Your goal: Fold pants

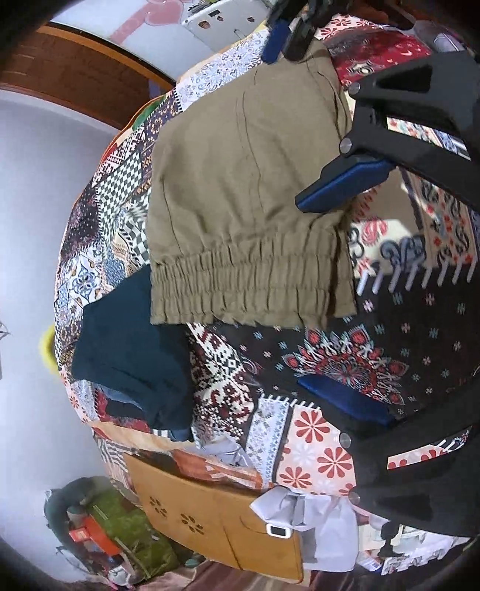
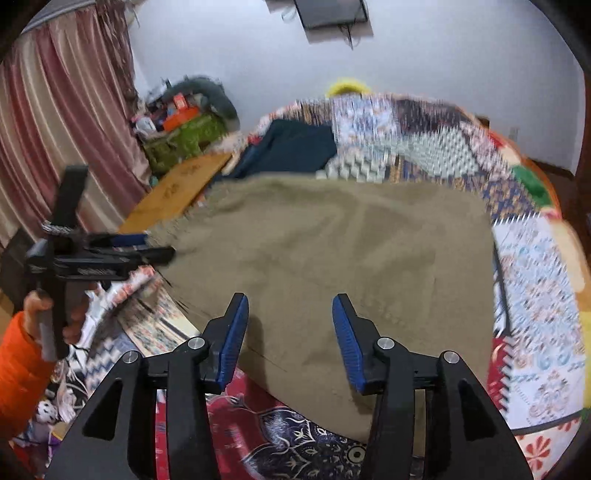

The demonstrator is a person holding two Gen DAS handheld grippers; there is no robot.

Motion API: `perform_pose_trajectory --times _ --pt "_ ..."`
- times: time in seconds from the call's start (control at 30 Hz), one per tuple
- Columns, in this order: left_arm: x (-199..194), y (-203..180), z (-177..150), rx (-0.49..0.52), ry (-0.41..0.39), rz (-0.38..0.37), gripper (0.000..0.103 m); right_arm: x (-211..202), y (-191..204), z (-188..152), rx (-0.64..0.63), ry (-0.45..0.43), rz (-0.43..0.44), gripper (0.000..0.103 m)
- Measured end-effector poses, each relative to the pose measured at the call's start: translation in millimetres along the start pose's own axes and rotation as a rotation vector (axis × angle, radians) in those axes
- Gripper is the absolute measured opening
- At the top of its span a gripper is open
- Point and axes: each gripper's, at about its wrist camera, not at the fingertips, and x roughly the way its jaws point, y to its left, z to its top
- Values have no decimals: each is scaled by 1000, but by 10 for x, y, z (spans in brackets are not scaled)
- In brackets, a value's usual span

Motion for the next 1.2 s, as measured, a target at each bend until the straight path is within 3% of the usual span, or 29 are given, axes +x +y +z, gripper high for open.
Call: perform_pose_trajectory --times 0.23,0.47,0.57,0.67,0.77,0.97,1.2 --pt "27 138 -55 -51 1 -54 91 -67 -262 -210 33 39 -55 44" --pt "2 58 -86 -25 -25 -7 91 -341 -645 -543 111 73 -137 43" --pt "8 54 -86 -17 -22 3 91 -442 -769 -670 170 61 -109 43" --pt "-16 19 -117 5 -35 33 93 -479 -850 -804 181 75 -187 44" --pt "-24 9 -141 10 -34 47 93 -537 -991 -921 273 69 -134 43" --pt "-137 34 -68 -23 -24 51 92 -621 -914 -817 203 72 -184 46" --pt "-440 50 251 -13 -99 77 92 -837 -956 -397 166 -34 -205 46"
